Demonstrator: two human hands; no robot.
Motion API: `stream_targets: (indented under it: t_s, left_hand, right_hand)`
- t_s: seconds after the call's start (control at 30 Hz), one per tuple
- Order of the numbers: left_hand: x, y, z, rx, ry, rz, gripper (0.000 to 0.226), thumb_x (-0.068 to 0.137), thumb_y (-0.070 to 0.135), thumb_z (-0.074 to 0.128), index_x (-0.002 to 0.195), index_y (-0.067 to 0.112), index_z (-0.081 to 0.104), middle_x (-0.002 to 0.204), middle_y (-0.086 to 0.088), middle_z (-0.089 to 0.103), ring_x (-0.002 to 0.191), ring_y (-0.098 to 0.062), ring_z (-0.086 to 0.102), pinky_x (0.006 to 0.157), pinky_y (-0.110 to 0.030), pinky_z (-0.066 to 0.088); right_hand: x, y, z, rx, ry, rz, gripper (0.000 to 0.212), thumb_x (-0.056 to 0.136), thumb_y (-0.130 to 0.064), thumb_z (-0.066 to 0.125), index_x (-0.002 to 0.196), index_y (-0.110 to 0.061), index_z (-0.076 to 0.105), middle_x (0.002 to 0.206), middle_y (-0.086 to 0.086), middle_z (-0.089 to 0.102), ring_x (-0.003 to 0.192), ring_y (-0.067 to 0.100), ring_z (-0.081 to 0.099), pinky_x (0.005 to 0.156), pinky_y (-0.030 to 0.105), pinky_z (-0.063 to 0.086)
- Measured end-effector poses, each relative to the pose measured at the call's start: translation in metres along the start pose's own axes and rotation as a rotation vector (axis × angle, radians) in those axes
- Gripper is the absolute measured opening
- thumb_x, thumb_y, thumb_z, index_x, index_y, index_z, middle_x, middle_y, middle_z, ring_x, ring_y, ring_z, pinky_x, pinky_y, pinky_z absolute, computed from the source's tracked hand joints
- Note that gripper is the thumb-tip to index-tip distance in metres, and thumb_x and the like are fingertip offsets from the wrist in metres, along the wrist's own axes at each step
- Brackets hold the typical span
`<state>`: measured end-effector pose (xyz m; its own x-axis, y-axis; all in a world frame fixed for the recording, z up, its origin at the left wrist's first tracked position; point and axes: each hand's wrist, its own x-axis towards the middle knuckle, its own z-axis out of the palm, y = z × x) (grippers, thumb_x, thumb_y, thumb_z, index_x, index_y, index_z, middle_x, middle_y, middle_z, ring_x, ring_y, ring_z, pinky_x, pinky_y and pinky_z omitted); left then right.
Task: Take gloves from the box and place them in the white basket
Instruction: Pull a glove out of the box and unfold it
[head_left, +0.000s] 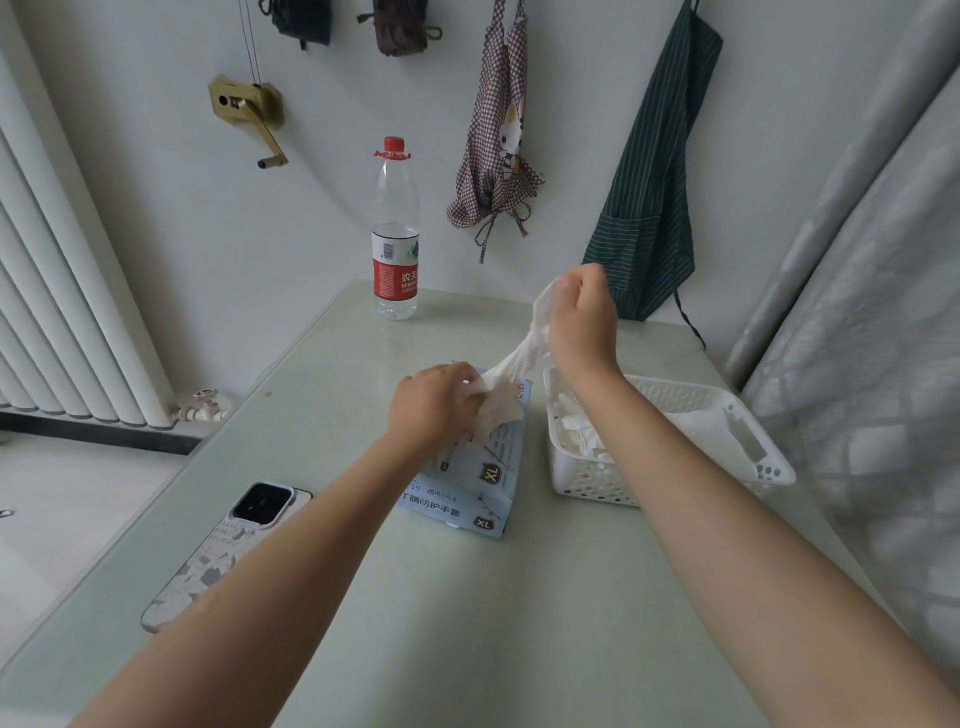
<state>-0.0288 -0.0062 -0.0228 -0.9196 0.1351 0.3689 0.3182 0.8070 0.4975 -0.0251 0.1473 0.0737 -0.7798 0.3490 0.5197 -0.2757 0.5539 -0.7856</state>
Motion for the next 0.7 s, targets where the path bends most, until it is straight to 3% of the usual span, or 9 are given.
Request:
stream_targets:
  t_s: [0.07, 0.2, 0.3, 0.37, 0.5, 0.6, 0.67, 0.7]
  left_hand:
    - [0.001, -0.002, -0.004, 0.092, -0.122, -0.071, 0.017, 0.09, 0.028, 0.057, 0.101, 0.022, 0.067, 0.093, 0.001, 0.065, 0.08, -0.021, 0.053, 0.071, -0.031, 0.037]
    - [0.004, -0.012, -0.009, 0.144, -0.234, -0.147, 0.017, 0.086, 0.022, 0.056, 0.099, 0.018, 0.066, 0.102, -0.001, 0.064, 0.084, -0.021, 0.056, 0.067, -0.028, 0.043]
    - [0.007, -0.005, -0.014, -0.046, -0.181, -0.084, 0.032, 0.081, 0.028, 0.06, 0.113, 0.024, 0.059, 0.109, 0.0, 0.056, 0.099, -0.021, 0.055, 0.087, -0.036, 0.048]
    - [0.005, 0.008, -0.019, -0.194, -0.05, -0.016, 0.036, 0.074, 0.035, 0.057, 0.11, 0.029, 0.06, 0.107, 0.005, 0.053, 0.103, -0.018, 0.052, 0.093, -0.039, 0.044]
    - [-0.001, 0.026, -0.015, -0.242, 0.12, 0.1, 0.018, 0.075, 0.039, 0.062, 0.089, 0.027, 0.064, 0.09, 0.009, 0.057, 0.087, -0.013, 0.056, 0.076, -0.03, 0.045]
    - [-0.002, 0.028, -0.002, -0.125, -0.011, 0.034, 0.014, 0.084, 0.031, 0.064, 0.095, 0.024, 0.059, 0.086, 0.007, 0.058, 0.077, -0.014, 0.056, 0.061, -0.028, 0.045]
    - [-0.005, 0.025, 0.006, -0.094, -0.072, -0.027, 0.017, 0.086, 0.029, 0.062, 0.099, 0.022, 0.054, 0.084, 0.007, 0.057, 0.075, -0.015, 0.055, 0.059, -0.029, 0.045]
    - [-0.006, 0.025, 0.008, -0.091, -0.081, -0.04, 0.018, 0.086, 0.03, 0.061, 0.099, 0.022, 0.052, 0.081, 0.009, 0.056, 0.074, -0.015, 0.055, 0.06, -0.03, 0.046]
  right_hand:
    - [-0.002, -0.001, -0.002, 0.025, 0.072, -0.035, 0.016, 0.101, -0.011, 0.034, 0.096, -0.005, 0.048, 0.075, -0.006, 0.048, 0.072, 0.017, 0.046, 0.058, 0.028, 0.03]
    - [-0.003, 0.004, -0.001, -0.065, -0.047, 0.003, 0.021, 0.1, -0.014, 0.035, 0.103, -0.003, 0.053, 0.086, -0.001, 0.054, 0.077, 0.017, 0.048, 0.062, 0.03, 0.033]
    - [0.004, 0.008, -0.008, -0.137, -0.206, 0.058, 0.02, 0.096, -0.013, 0.037, 0.102, -0.006, 0.055, 0.092, 0.0, 0.055, 0.082, 0.017, 0.049, 0.059, 0.026, 0.036]
    - [0.007, 0.012, -0.012, -0.172, -0.313, 0.12, 0.015, 0.089, -0.012, 0.04, 0.095, -0.008, 0.054, 0.09, 0.0, 0.054, 0.08, 0.017, 0.048, 0.06, 0.026, 0.036]
    - [0.009, 0.018, -0.016, -0.408, -0.395, 0.112, 0.012, 0.082, -0.006, 0.045, 0.079, -0.008, 0.056, 0.085, 0.012, 0.059, 0.082, 0.02, 0.052, 0.074, 0.03, 0.042]
    - [0.011, 0.025, -0.022, -0.606, -0.351, 0.045, 0.022, 0.09, -0.011, 0.05, 0.088, -0.02, 0.069, 0.104, 0.001, 0.055, 0.111, 0.024, 0.046, 0.094, 0.038, 0.04]
    - [0.012, 0.025, -0.027, -0.536, -0.261, -0.056, 0.026, 0.092, -0.009, 0.049, 0.087, -0.024, 0.07, 0.103, 0.002, 0.053, 0.105, 0.023, 0.049, 0.088, 0.038, 0.046]
    - [0.014, 0.025, -0.028, -0.459, -0.237, -0.074, 0.028, 0.091, -0.007, 0.047, 0.088, -0.023, 0.069, 0.095, 0.002, 0.057, 0.092, 0.021, 0.054, 0.079, 0.036, 0.049]
